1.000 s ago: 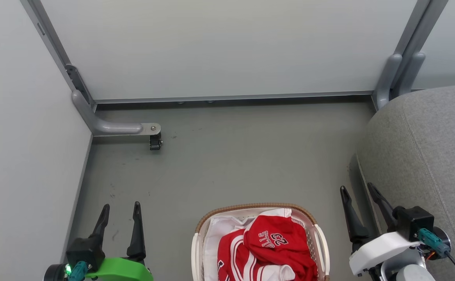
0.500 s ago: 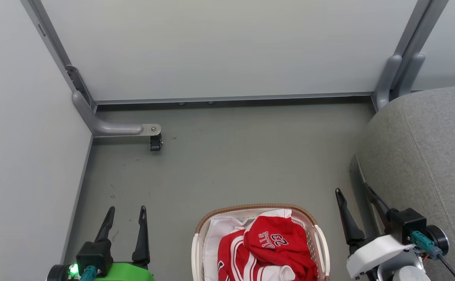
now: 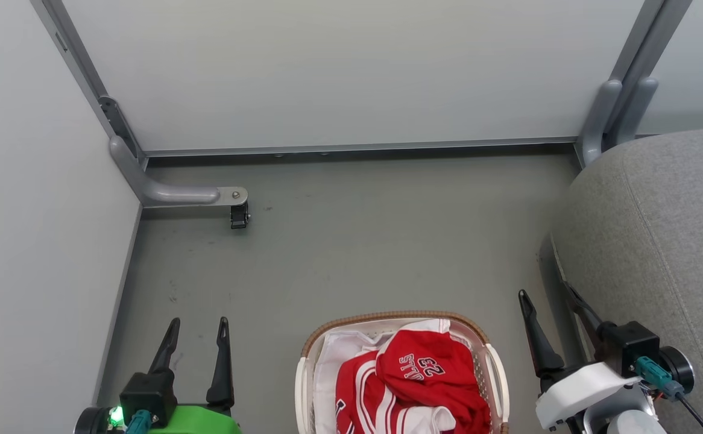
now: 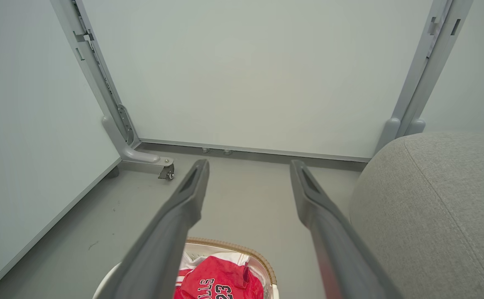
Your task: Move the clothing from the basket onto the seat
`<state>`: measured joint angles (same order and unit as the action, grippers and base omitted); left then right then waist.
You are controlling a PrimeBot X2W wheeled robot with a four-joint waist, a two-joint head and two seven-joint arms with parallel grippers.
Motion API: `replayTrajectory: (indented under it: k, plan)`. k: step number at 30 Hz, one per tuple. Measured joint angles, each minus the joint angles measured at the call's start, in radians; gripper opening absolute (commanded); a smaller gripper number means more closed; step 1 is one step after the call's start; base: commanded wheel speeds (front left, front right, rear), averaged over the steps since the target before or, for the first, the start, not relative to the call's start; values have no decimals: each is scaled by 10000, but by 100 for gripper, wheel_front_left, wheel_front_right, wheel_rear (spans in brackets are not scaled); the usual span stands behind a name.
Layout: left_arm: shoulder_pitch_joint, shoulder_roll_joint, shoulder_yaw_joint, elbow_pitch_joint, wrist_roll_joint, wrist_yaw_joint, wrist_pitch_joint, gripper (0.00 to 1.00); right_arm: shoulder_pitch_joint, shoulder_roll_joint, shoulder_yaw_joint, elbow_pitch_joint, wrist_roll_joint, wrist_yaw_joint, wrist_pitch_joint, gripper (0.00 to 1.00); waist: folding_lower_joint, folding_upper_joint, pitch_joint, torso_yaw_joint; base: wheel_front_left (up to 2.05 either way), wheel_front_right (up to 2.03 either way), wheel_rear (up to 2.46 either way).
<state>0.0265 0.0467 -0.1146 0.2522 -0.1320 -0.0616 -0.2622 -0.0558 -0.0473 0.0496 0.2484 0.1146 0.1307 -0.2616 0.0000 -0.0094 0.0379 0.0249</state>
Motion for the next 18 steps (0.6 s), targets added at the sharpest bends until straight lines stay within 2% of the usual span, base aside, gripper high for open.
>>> replayTrajectory:
  k: [9,12,18]
  plan:
    - [-500,2,-337,-8,144,-21,-2,100,-369,2,-207,-263,-50,0,0,100,0,0,535,-71,0,0,0]
    - [-1018,2,-606,167,385,-182,-2,100,-715,0,-407,-412,-105,0,-2,100,0,0,880,-110,0,0,0]
    - [-2739,6,-1758,1371,1041,-516,-17,100,-1563,-6,-1139,-819,-171,4,-2,100,0,0,1853,-215,0,0,0]
